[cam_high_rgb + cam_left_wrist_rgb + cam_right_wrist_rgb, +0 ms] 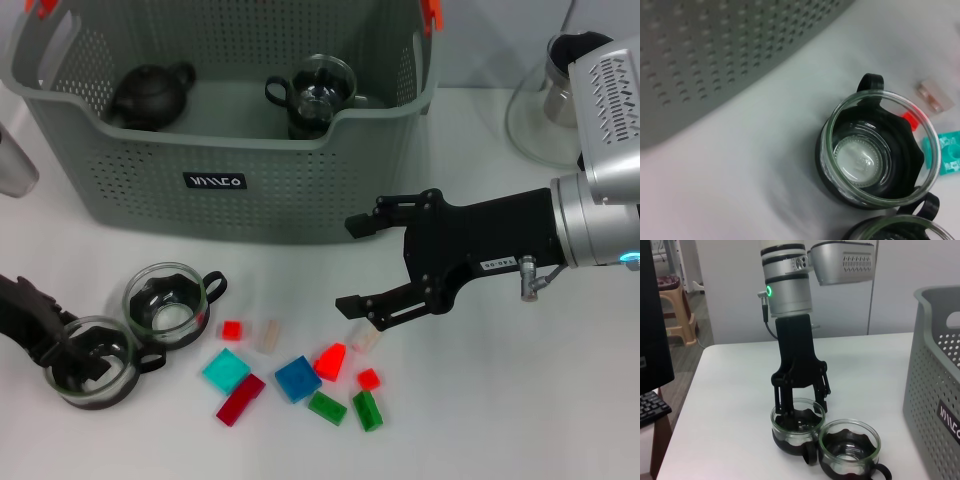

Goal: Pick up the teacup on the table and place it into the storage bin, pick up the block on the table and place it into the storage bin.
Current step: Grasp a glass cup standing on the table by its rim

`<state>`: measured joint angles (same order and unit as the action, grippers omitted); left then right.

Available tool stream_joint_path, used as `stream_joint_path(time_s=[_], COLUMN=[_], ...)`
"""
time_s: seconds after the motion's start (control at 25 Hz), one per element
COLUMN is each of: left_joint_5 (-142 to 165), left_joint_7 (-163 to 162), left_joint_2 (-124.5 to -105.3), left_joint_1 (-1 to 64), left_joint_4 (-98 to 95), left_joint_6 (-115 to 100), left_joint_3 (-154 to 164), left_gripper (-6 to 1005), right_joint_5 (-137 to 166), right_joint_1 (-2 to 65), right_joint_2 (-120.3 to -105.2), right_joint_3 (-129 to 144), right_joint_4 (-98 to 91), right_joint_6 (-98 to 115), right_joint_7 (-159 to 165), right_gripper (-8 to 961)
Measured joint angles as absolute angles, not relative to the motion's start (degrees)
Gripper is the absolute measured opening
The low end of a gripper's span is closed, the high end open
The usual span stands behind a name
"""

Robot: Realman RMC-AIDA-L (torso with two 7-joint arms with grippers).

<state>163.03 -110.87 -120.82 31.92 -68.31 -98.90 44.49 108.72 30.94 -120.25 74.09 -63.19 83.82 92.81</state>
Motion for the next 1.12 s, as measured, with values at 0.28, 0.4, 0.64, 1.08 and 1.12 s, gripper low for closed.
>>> stream_joint_path(time_s=[0.28, 0.4, 0.64, 1.08, 1.12], left_joint_5=[163.45, 163.27, 163.11, 163.32, 163.25], left_joint_7=[-111.31, -111.17, -111.35, -110.55, -110.5], left_joint_2=[-120.82, -120.93, -120.51, -120.44, -120.44], left_joint_1=[32.04, 32.09, 32.34, 32.43, 32.44], left_joint_4=[-66.34, -66.5, -66.14, -65.28, -65.45], left_joint_6=[-96.63, -96.45, -96.65, -96.78, -96.8], left_joint_3=[44.78, 44.63, 44.44, 44.81, 44.81], left_gripper=[793, 793, 642, 220, 198], right_joint_5=[108.63, 108.54, 107.62, 107.39, 107.39], right_joint_1=[30.93, 30.93, 30.75, 30.69, 30.69], right_joint_2=[-120.32, -120.32, -120.27, -120.23, -120.23], right_joint_3=[74.08, 73.82, 73.54, 73.38, 73.38], right_joint_4=[-63.19, -63.19, -63.21, -63.55, -63.55], right_joint_6=[83.83, 83.85, 83.87, 83.92, 83.92], right_joint_7=[92.89, 93.01, 92.88, 92.81, 92.81], right_gripper=[944, 944, 944, 945, 945])
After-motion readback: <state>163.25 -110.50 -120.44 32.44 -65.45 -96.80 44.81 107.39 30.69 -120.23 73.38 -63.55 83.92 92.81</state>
